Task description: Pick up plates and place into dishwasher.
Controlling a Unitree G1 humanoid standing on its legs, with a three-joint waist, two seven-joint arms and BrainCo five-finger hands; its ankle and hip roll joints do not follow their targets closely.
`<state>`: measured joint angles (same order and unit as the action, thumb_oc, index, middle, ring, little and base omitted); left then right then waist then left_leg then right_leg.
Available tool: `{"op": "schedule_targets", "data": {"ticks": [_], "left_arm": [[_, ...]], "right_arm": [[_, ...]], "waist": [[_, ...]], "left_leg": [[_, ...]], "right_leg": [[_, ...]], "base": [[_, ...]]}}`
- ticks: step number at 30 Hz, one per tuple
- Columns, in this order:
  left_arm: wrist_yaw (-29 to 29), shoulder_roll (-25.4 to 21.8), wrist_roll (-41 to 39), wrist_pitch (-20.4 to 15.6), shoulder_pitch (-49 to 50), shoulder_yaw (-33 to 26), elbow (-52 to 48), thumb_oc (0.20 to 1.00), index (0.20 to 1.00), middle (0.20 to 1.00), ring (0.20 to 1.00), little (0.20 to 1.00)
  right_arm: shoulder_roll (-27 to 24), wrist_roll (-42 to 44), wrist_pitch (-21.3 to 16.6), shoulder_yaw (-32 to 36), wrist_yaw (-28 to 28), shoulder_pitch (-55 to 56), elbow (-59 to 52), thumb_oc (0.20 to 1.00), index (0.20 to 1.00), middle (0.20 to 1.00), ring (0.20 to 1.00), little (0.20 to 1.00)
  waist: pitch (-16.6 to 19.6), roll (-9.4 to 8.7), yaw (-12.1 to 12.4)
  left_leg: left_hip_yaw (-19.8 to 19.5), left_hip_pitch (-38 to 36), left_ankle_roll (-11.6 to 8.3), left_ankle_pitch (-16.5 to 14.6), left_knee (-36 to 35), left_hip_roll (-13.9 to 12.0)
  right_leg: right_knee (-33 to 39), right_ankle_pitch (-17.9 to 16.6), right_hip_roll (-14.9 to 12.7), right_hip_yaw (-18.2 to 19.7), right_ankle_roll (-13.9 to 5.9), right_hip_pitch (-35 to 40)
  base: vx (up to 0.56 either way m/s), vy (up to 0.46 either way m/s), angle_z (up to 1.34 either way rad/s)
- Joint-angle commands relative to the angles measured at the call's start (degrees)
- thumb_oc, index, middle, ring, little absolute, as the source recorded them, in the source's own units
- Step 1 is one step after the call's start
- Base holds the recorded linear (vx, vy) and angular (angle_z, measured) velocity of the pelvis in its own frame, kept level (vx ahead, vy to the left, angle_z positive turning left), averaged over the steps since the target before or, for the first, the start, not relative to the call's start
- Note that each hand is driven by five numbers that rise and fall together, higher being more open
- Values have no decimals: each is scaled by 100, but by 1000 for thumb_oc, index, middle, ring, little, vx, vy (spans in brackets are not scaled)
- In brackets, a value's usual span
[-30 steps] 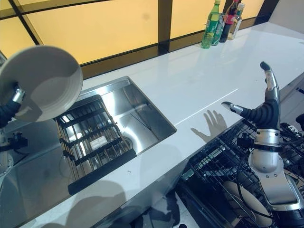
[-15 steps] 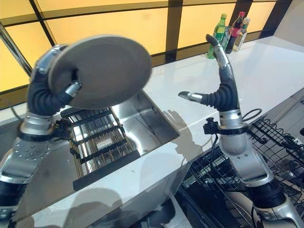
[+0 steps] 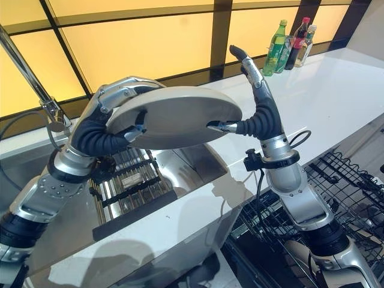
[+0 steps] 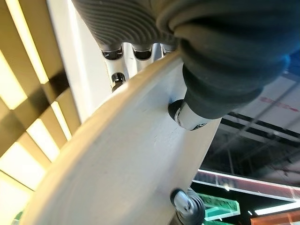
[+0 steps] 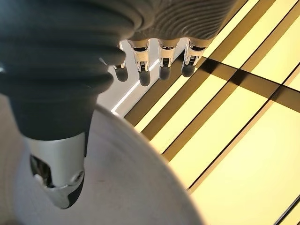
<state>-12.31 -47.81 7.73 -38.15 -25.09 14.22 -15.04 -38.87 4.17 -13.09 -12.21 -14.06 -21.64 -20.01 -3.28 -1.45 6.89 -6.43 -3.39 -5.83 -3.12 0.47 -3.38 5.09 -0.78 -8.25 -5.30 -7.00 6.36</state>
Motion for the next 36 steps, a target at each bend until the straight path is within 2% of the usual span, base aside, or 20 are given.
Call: {"op": "schedule_targets", "data": {"ticks": [1,5,8,11,16,17,18,19,27,36], "left_arm": [[108,-127,-190,-302,-486,195,-109,200,200,200,200,200],[252,-145,-187,-441,-563,321,-107,200,200,200,200,200],[240,-174,-165,-419,-735,472,-102,200,200,200,200,200],[273,-201,-291,-424,-864,489,-19,200,200,200,200,200],[255,-203,-268,-333,-840,530,-77,200,200,200,200,200],[251,-201,-247,-333,-825,539,-97,200,200,200,200,200],[229,-199,-227,-334,-822,563,-96,200,200,200,200,200],[222,-209,-233,-335,-822,571,-97,200,200,200,200,200],[233,-151,-254,-314,-788,621,-53,200,200,200,200,200],[304,-7,-287,-367,-546,435,-32,200,200,200,200,200]], "right_arm": [[-169,412,-297,-2,145,-129,-309,1000,1000,1000,1000,1000],[-126,670,-274,-20,365,-139,-295,1000,1000,1000,1000,1000],[-89,953,-219,-156,672,-237,-239,1000,1000,1000,1000,1000],[-112,1313,20,-388,1623,-294,-106,1000,1000,1000,1000,1000],[-514,1489,309,-953,2177,-411,-159,1000,1000,1000,1000,1000],[-563,1446,339,-1046,2181,-471,-138,846,846,846,846,846],[-562,1411,335,-1135,2167,-537,-101,388,388,388,388,388],[-543,1401,345,-1188,2166,-581,-89,200,200,200,200,200],[-322,1221,357,-1356,1962,-639,-38,200,200,200,200,200],[14,1238,93,-858,1507,-342,38,200,200,200,200,200]], "waist": [[524,133,-13],[517,134,-28],[529,124,-24],[548,98,-11],[553,20,24],[549,7,41],[538,2,51],[532,1,61],[512,-6,131],[504,26,118]], "left_leg": [[-276,159,-148,222,-237,-233],[-306,154,-140,198,-204,-222],[-335,142,-137,203,-212,-213],[-369,139,-119,219,-226,-177],[-390,135,-118,224,-212,-160],[-398,139,-119,230,-206,-156],[-398,138,-120,228,-199,-157],[-407,134,-121,229,-199,-160],[-464,130,-101,233,-195,-133],[-484,134,-74,220,-180,-132]], "right_leg": [[-1158,589,-272,-110,-306,-460],[-1204,601,-291,-108,-314,-471],[-1233,607,-308,-129,-324,-469],[-1255,605,-312,-132,-324,-477],[-1236,597,-334,-156,-320,-439],[-1239,595,-341,-166,-321,-432],[-1243,594,-345,-170,-319,-427],[-1247,595,-347,-173,-319,-421],[-1227,570,-377,-182,-341,-374],[-1214,546,-392,-148,-358,-370]], "base": [[0,0,0],[0,0,0],[28,3,0],[43,0,0],[39,-12,1],[0,0,0],[0,0,0],[0,0,0],[11,-2,1],[0,0,0]]}}
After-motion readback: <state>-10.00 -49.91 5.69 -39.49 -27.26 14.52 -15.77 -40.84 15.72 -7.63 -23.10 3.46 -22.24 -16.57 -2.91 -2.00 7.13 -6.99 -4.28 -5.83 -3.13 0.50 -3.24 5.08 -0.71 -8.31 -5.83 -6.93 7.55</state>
